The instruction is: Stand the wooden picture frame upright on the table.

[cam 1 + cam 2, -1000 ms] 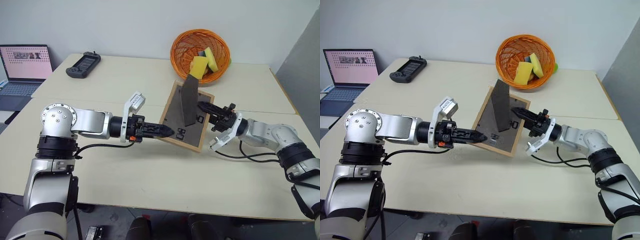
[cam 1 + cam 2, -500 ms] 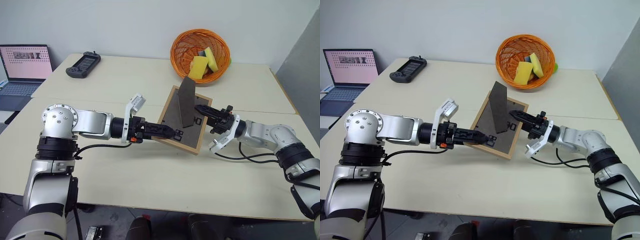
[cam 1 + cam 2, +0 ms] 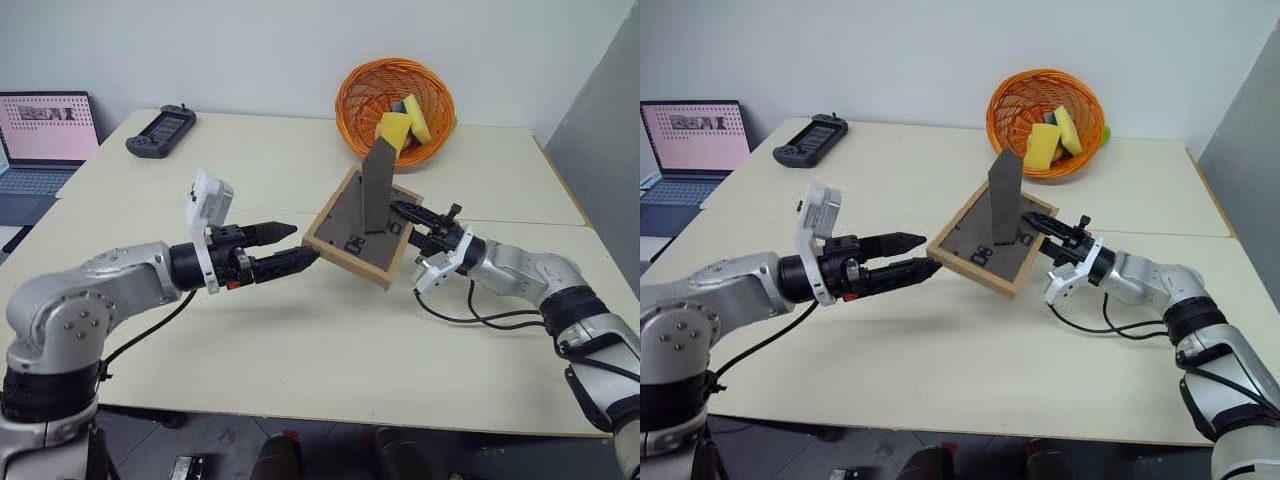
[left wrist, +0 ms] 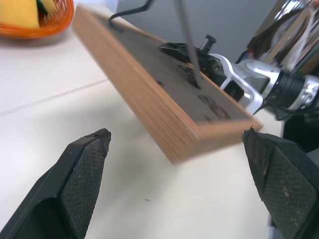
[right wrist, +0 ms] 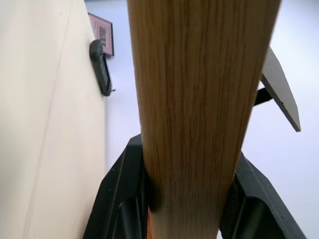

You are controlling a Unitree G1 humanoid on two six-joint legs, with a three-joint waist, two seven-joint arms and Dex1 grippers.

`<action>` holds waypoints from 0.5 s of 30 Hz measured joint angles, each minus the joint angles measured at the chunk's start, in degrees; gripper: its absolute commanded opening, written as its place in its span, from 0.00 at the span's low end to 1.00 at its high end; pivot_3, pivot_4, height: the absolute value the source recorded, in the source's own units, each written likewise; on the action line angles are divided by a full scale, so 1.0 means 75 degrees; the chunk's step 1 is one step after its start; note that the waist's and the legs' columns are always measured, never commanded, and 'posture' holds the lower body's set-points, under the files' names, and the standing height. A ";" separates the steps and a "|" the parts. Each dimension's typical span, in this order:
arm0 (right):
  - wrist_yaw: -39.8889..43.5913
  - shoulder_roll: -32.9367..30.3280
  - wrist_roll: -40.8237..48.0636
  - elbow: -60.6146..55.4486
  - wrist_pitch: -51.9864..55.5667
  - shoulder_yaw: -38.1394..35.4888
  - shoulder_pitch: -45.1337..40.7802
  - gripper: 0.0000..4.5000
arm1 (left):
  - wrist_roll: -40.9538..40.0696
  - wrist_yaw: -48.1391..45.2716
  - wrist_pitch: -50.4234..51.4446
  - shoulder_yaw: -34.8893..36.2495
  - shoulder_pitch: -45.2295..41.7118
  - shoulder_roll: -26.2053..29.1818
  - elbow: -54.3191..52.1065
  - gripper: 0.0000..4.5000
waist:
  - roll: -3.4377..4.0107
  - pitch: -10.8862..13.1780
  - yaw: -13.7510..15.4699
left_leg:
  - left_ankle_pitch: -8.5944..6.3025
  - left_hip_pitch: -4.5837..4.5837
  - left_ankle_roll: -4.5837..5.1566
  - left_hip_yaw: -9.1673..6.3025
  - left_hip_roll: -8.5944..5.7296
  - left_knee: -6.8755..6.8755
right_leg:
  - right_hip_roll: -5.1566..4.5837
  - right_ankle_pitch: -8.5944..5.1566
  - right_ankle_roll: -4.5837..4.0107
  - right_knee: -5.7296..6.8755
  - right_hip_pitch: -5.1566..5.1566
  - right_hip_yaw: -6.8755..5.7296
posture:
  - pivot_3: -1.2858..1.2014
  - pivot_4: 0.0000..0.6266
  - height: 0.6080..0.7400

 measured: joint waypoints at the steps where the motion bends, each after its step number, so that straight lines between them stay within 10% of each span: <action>1: 0.0601 0.0169 0.0655 0.0108 -0.0022 -0.0012 0.0012 0.32 | 0.0063 -0.0007 -0.0154 0.0094 0.0134 -0.0013 -0.0204 1.00 | 0.0000 0.0000 -0.0002 | 0.0000 0.0000 0.0001 -0.0003 -0.0001 0.0000 | 0.0000 0.0000 0.0000 0.0001 0.0004 -0.0004 | 0.52 0.24 1.00; 6: 0.4027 0.1332 0.4587 -0.0197 0.1252 -0.0384 0.0502 0.32 | 0.0150 0.0124 -0.0462 0.0554 0.0670 -0.0044 -0.0743 1.00 | -0.0001 0.0001 -0.0036 | -0.0001 0.0007 0.0002 -0.0060 0.0003 0.0002 | -0.0003 0.0000 0.0000 -0.0003 0.0041 -0.0070 | 0.52 0.24 1.00; 15: 0.7378 0.2614 0.8263 -0.1197 0.5515 -0.1637 0.0621 0.32 | 0.0161 -0.0044 -0.0508 0.0982 0.1133 0.0217 -0.0918 1.00 | 0.0005 0.0005 0.0017 | -0.0001 0.0005 0.0001 -0.0122 -0.0001 0.0000 | -0.0007 -0.0002 -0.0003 -0.0011 0.0067 -0.0131 | 0.52 0.24 1.00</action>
